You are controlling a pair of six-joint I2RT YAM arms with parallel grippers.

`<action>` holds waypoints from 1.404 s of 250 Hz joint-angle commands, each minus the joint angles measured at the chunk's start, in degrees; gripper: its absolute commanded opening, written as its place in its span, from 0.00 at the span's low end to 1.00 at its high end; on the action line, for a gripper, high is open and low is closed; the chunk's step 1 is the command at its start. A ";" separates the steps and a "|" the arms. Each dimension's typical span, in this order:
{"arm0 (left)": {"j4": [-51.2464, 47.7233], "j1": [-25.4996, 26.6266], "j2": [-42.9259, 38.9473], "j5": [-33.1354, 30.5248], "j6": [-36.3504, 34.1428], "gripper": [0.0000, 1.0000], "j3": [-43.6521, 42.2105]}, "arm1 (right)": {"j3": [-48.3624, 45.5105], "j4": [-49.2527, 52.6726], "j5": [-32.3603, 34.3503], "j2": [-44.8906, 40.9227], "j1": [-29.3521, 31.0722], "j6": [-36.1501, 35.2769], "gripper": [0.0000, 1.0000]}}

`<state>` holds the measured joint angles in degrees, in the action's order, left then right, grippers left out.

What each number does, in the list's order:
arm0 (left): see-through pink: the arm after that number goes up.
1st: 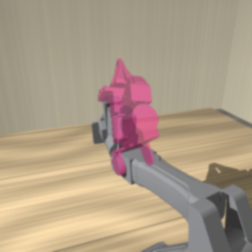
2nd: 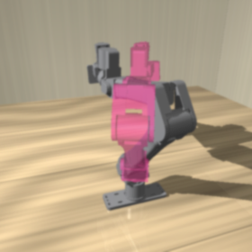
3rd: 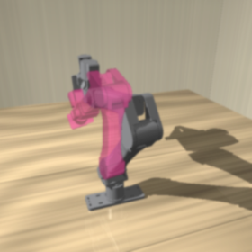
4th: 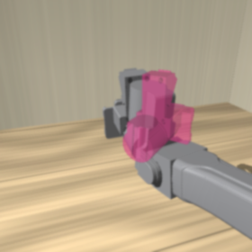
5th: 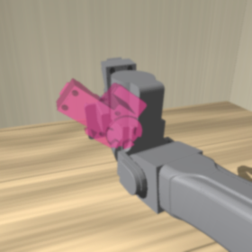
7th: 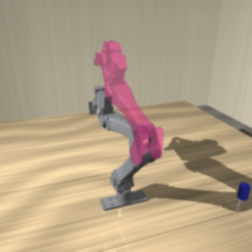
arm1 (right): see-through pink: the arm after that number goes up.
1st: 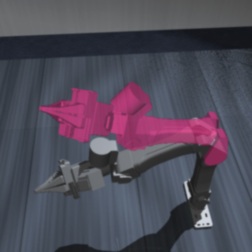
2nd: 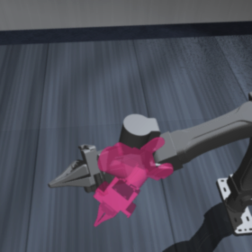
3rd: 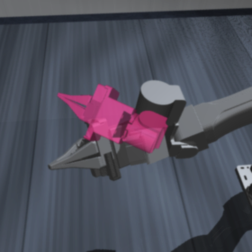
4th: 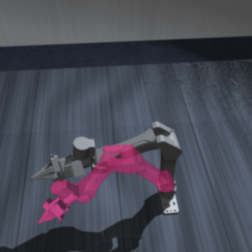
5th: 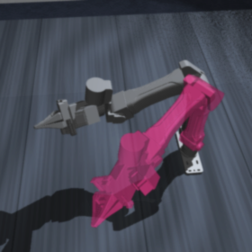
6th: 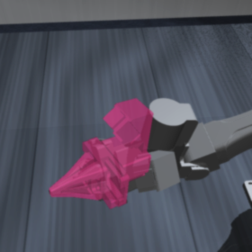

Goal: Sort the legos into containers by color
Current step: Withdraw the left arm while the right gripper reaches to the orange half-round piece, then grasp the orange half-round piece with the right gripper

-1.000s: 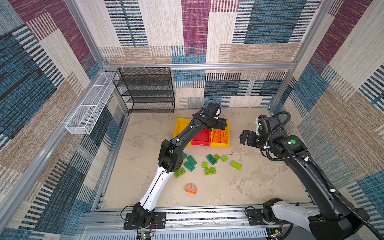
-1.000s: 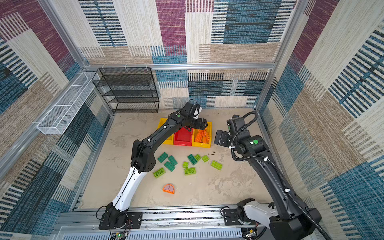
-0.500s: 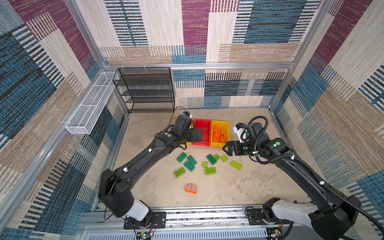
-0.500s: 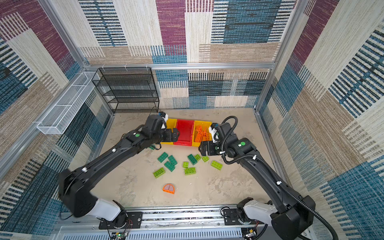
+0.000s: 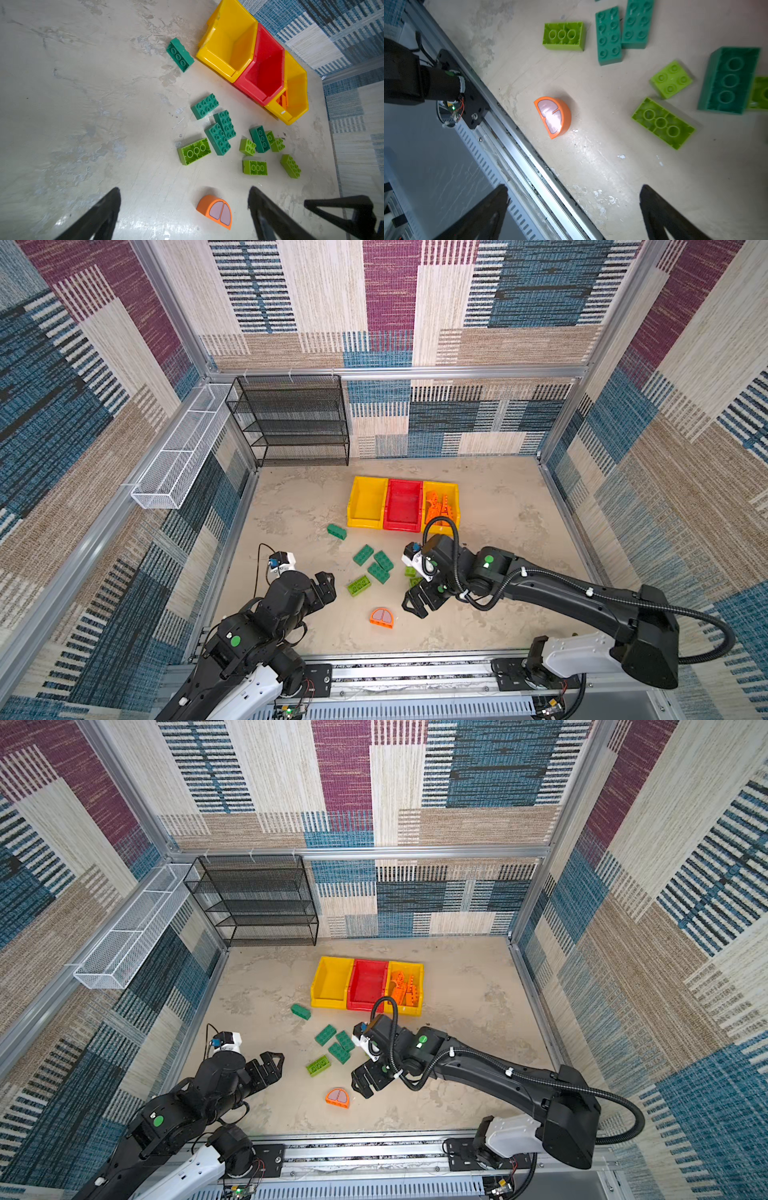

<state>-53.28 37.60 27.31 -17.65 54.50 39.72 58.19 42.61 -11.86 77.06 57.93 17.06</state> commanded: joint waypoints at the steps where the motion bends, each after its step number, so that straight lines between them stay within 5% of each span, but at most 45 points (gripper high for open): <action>1: -5.86 0.00 -0.43 -1.84 3.34 0.96 -0.82 | -2.23 -5.84 3.76 1.88 2.55 -0.23 1.00; 55: -8.08 -0.07 -4.53 -2.33 10.47 0.97 -3.62 | -1.55 -13.01 4.25 8.63 6.02 -1.46 0.98; 200: -12.66 -0.03 -15.10 -0.46 14.12 0.98 -6.37 | 5.08 -17.05 1.84 23.55 8.68 -5.92 0.82; 351: -12.64 -0.05 -16.23 -0.42 14.23 0.98 -6.74 | 6.90 -14.40 11.54 28.68 9.59 -5.56 0.55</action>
<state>-62.33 37.63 11.20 -19.70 65.82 33.36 65.21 27.81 -3.36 105.65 67.48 11.07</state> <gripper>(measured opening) 0.980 0.587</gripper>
